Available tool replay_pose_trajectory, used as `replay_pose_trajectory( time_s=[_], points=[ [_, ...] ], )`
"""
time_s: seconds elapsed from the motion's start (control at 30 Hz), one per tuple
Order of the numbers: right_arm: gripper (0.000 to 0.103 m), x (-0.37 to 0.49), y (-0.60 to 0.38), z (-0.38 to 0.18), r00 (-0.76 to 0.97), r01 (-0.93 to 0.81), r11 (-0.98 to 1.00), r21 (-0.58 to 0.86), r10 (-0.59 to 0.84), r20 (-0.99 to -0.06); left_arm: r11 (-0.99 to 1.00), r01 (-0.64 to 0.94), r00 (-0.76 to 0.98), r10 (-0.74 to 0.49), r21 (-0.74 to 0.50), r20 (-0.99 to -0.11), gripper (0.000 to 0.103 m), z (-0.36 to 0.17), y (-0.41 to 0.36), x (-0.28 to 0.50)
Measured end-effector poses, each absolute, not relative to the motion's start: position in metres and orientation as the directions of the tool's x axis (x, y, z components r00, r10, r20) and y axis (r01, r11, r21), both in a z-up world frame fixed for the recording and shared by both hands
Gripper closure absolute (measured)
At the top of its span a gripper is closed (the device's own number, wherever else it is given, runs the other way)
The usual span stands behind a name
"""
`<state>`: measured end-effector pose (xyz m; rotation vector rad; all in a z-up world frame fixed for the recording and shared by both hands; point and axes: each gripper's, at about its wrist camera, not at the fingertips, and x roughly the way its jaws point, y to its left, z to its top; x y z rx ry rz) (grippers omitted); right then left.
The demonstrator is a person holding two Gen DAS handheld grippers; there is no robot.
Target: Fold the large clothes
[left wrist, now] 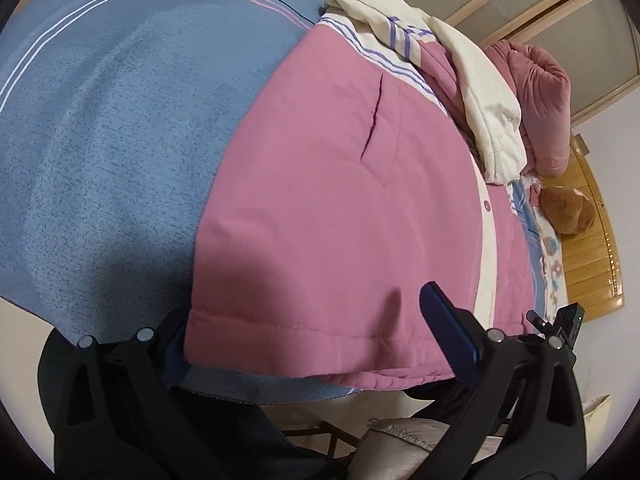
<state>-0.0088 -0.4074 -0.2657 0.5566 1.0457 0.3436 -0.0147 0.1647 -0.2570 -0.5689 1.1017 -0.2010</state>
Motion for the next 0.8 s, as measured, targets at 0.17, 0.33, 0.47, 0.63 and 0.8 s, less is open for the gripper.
replay_pose_trajectory(
  time_s=[0.17, 0.33, 0.47, 0.63, 0.8],
  points=[
    [0.014, -0.015, -0.432, -0.261, 0.486, 0.048, 0.769, 0.638, 0.54, -0.687, 0.831, -0.111, 0.45, -0.447, -0.545, -0.773, 0.006, -0.256, 0.169, -0.018],
    [0.014, -0.023, -0.44, -0.271, 0.485, 0.077, 0.68, 0.729, 0.614, -0.623, 0.852, -0.105, 0.441, -0.423, -0.513, -0.792, 0.006, -0.257, 0.16, -0.017],
    [0.022, -0.026, -0.425, -0.269, 0.49, 0.047, 0.706, 0.706, 0.6, -0.633, 0.844, -0.099, 0.452, -0.434, -0.527, -0.779, 0.006, -0.254, 0.161, -0.018],
    [0.078, -0.021, -0.425, -0.265, 0.464, 0.063, 0.727, 0.684, 0.585, -0.665, 0.818, -0.103, 0.468, -0.463, -0.567, -0.753, 0.069, -0.252, 0.173, -0.018],
    [0.089, -0.02, -0.423, -0.235, 0.508, -0.055, 0.643, 0.764, 0.676, -0.533, 0.75, -0.005, 0.486, -0.577, -0.662, -0.657, 0.088, -0.233, 0.173, -0.013]
  ],
)
